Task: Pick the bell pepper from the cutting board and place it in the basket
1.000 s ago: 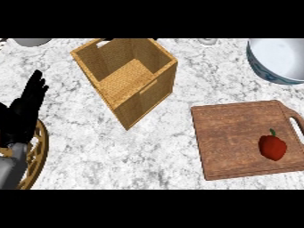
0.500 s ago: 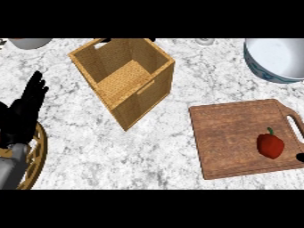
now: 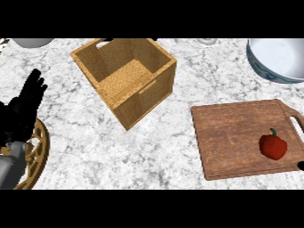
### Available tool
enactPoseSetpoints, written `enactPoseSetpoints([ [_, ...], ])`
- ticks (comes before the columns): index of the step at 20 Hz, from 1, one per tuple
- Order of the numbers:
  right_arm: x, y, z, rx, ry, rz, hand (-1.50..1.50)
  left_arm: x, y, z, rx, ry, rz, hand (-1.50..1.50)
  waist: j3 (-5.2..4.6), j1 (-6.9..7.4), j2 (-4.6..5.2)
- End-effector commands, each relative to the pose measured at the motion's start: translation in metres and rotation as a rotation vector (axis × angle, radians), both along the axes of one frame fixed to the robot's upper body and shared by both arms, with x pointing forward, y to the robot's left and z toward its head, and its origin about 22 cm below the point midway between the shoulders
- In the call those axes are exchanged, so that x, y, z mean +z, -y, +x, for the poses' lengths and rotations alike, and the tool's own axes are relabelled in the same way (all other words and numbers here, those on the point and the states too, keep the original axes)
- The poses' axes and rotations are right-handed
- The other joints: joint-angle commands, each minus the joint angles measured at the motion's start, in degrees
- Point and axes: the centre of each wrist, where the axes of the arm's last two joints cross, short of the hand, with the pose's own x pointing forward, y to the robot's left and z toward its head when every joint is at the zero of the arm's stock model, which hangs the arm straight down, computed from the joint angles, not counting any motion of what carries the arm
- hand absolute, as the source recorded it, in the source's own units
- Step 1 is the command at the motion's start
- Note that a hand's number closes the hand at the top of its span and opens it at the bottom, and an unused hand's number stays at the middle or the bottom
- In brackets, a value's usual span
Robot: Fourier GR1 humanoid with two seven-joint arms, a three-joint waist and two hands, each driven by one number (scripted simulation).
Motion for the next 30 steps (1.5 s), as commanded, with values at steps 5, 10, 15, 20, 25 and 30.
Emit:
enactPoseSetpoints([
  [5, -0.052, -0.026, 0.006, -0.122, 0.01, 0.065, -1.5, 0.0, 0.021, 0.011, -0.023, 0.002, 0.001, 0.0, 0.14, 0.71, 0.31],
  [10, -0.081, -0.018, 0.002, -0.115, 0.012, 0.04, -1.5, -0.002, 0.008, -0.003, -0.02, -0.008, -0.013, 0.0, 0.16, 0.66, 0.17],
  [15, -0.073, -0.022, -0.006, -0.148, 0.044, -0.013, -1.5, -0.002, -0.002, -0.004, -0.017, -0.001, 0.0, 0.0, 0.14, 0.46, 0.13],
  [20, -0.094, -0.037, 0.018, -0.116, 0.061, 0.004, -1.5, 0.006, 0.007, 0.0, -0.009, -0.001, -0.001, 0.0, 0.15, 0.63, 0.15],
  [25, -0.108, -0.05, 0.012, -0.124, 0.072, 0.008, -1.5, -0.006, -0.006, 0.0, -0.023, 0.016, -0.002, 0.0, 0.14, 0.5, 0.19],
  [30, -0.097, -0.027, 0.004, -0.136, 0.072, 0.008, -1.5, 0.01, -0.006, -0.018, -0.018, 0.008, 0.02, 0.0, 0.15, 0.6, 0.08],
])
